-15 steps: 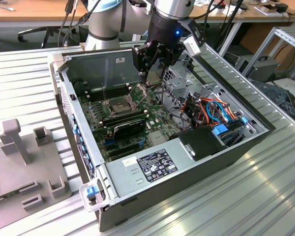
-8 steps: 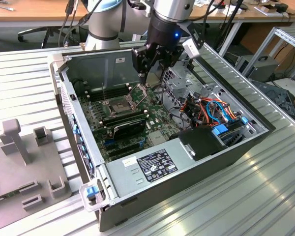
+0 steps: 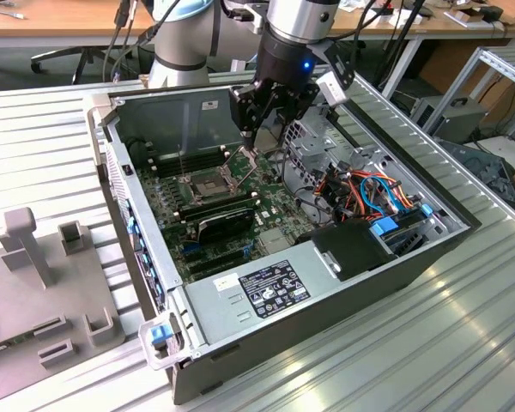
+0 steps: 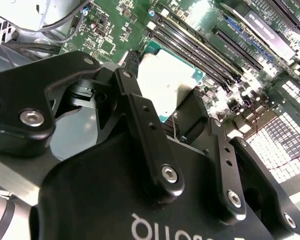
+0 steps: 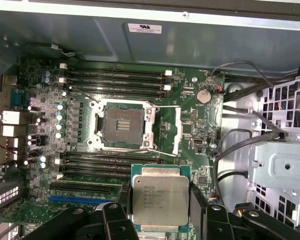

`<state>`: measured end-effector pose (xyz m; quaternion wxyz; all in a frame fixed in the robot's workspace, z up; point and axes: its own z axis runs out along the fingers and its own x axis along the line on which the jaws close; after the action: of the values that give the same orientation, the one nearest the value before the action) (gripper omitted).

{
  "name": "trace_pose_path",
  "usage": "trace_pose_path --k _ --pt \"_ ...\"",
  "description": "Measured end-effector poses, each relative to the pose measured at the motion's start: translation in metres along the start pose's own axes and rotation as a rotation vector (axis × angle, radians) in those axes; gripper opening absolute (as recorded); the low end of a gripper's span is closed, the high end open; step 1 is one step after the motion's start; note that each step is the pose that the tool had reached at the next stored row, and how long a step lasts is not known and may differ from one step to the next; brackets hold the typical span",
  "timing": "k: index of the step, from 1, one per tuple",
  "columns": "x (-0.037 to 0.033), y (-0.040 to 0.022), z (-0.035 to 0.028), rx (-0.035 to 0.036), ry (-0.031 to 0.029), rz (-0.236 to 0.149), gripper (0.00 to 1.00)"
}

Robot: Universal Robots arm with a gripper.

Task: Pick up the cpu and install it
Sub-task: 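Pick up the cpu and move it towards the insertion slot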

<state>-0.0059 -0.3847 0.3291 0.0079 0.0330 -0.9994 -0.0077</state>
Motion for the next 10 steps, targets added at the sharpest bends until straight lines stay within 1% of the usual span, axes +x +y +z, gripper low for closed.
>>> trace_pose_path --k 3,10 --pt "-0.0001 0.0002 0.0024 0.0001 0.0000 0.000 0.55" --pt "-0.0001 0.0005 0.0058 0.0000 0.0000 0.000 0.55"
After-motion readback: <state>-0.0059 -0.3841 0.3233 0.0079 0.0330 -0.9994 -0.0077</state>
